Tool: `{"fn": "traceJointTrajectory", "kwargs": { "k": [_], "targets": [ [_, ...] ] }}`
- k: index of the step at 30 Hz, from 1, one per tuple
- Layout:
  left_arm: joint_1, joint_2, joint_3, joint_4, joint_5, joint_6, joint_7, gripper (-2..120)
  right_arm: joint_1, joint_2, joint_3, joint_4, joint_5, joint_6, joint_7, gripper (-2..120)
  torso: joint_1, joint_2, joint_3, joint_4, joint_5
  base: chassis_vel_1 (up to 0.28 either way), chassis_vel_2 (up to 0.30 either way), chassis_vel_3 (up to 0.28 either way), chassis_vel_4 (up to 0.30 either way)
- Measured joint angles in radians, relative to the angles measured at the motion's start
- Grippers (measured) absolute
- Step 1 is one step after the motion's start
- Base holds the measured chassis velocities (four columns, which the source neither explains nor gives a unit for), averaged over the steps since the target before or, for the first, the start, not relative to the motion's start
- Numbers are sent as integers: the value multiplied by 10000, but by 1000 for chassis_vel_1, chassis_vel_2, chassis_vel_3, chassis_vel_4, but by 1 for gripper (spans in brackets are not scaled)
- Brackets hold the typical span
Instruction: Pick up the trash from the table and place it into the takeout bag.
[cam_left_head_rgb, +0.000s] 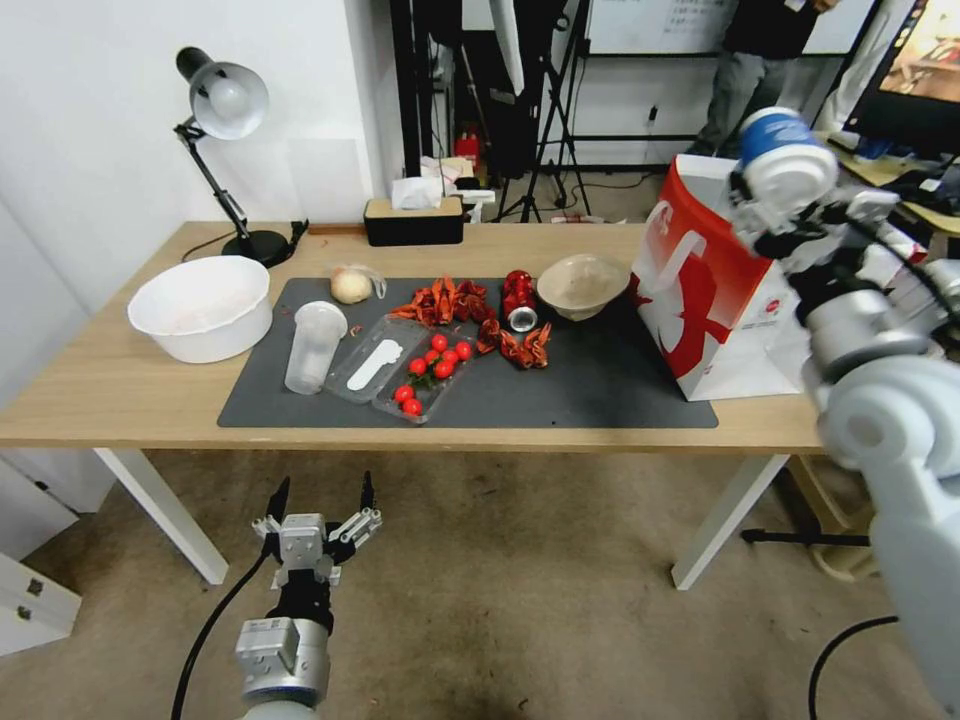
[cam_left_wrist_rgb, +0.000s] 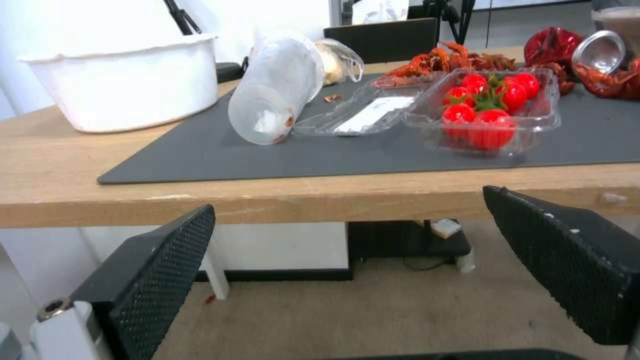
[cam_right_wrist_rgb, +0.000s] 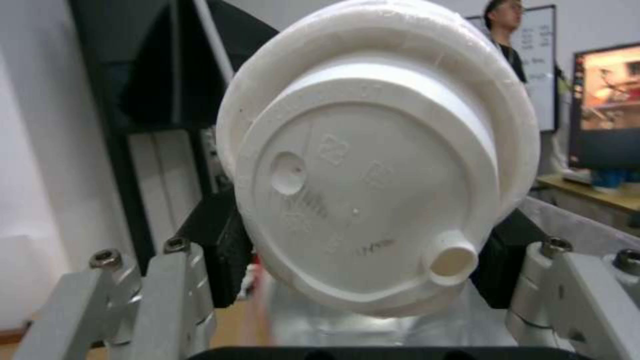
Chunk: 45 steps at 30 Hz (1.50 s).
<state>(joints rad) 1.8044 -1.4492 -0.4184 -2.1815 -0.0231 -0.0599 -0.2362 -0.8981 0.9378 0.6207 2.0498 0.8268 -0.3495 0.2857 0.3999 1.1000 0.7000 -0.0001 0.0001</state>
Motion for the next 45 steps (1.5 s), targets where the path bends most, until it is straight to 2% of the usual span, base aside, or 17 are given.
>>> {"fn": "traceJointTrajectory", "kwargs": {
  "k": [2, 4, 7, 11, 25, 35, 40, 42, 43, 45],
  "targets": [
    [-59, -20, 0, 12, 52, 10, -38, 100, 189, -211, -79, -589, 161, -187, -65, 71, 1, -1, 1, -1, 2, 0, 0, 0, 0],
    [-76, -33, -3, 20, 72, 13, -43, 100, 209, -219, -101, -623, 169, -209, -67, 72, 0, -1, 1, 0, 1, 0, 0, 0, 0],
    [-270, -146, -112, 128, 142, 46, -129, 100, 379, -185, -221, -909, 162, -278, -66, 89, 1, -1, 1, 2, -2, 0, 0, 0, 0],
    [-275, -198, -148, 132, 142, 55, -162, 100, 434, -168, -300, -1066, -4, -268, -74, 99, 1, -1, 1, 0, -1, 0, 0, 0, 0],
    [-270, -278, -152, 188, 139, 57, -178, 100, 588, -177, -384, -1196, -281, -219, -128, 100, 1, -1, 0, 2, -1, 0, 0, 0, 0],
    [-348, -290, -183, 280, 138, 61, -224, 100, 540, -139, -431, -675, -251, 235, -126, 100, 1, -1, 0, 1, -1, 0, 0, 0, 0],
    [-369, -254, -226, 308, 99, 63, -262, 100, 0, -73, -375, 534, 105, 336, -158, 100, 1, -1, -1, 2, -4, 0, 0, 0, 0],
    [-369, -243, -232, 282, 59, 59, -262, 100, -1077, 155, -373, 1557, 143, 305, -330, 100, 1, -1, -1, 1, -4, 0, 0, 0, 0],
    [-369, -243, -232, 282, 59, 59, -262, 100, -1077, 155, -373, 1557, 143, 305, -330, 100, 1, -1, -1, 1, -4, 0, 0, 0, 0],
    [-335, -240, -217, 230, 36, 39, -249, 100, -2589, 647, -401, 2378, -477, 384, -687, 100, 1, 0, -1, 0, -1, 0, 0, 0, 0]
  ]
}}
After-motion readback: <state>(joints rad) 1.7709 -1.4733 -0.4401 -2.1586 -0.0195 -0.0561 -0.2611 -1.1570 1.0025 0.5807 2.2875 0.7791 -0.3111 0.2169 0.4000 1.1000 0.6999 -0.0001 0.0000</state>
